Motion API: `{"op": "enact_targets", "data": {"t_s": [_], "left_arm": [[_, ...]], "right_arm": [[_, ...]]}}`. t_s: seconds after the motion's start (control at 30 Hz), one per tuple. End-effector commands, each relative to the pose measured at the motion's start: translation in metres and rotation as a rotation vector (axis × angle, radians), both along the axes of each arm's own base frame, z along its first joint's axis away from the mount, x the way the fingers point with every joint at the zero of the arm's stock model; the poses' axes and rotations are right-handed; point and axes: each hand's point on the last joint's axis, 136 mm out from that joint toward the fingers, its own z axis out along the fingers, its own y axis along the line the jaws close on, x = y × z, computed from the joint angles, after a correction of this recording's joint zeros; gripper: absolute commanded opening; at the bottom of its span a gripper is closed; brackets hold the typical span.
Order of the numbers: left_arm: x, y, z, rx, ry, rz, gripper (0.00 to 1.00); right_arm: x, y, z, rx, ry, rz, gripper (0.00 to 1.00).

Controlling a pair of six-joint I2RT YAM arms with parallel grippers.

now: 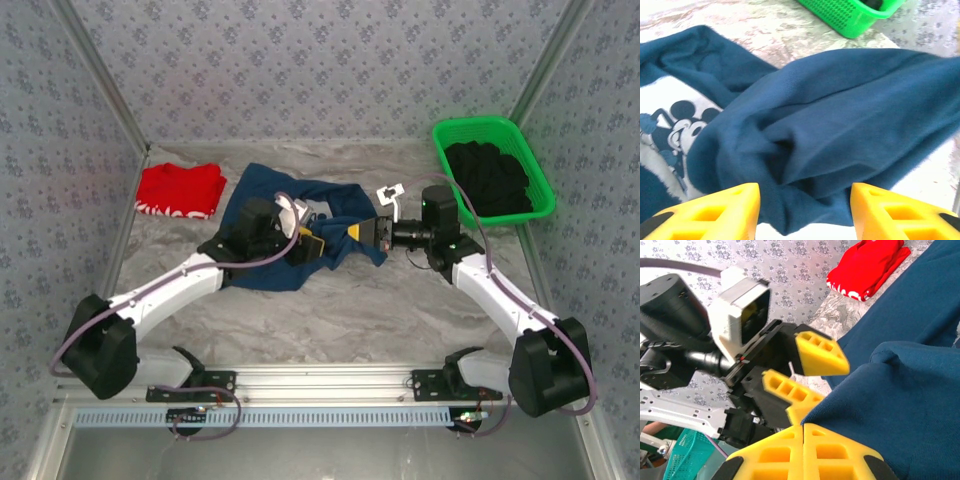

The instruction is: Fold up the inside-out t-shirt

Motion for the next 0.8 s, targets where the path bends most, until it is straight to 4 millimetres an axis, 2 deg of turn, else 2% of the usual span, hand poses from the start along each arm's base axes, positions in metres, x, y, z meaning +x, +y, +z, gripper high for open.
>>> {"op": "enact_targets", "data": {"t_s": [0.0, 0.13, 0.43, 0.63, 0.77], "left_arm": [[-0.013, -0.011, 0.003, 0.01, -0.038, -0.083, 0.45], [-0.021, -0.03, -0.006, 0.034, -0.005, -0.172, 0.34], [-0.001, -0.041, -0.019, 0.091, -0.008, -0.15, 0.34], [0.003, -0.046, -0.017, 0.086, -0.008, -0.166, 0.1], [-0.001, -0.043, -0.006, 0.042, -0.006, -0.178, 0.0]], "right_arm": [[0.001, -0.001, 0.005, 0.027, -0.001, 0.004, 0.0], [0.002, -0.003, 0.006, 0.031, 0.0, -0.005, 0.0], [0.002, -0.005, 0.007, 0.033, 0.001, -0.011, 0.0], [0.003, -0.011, 0.005, 0.03, 0.002, -0.028, 0.0], [0.011, -0.019, -0.002, 0.0, 0.017, -0.079, 0.0]]}}
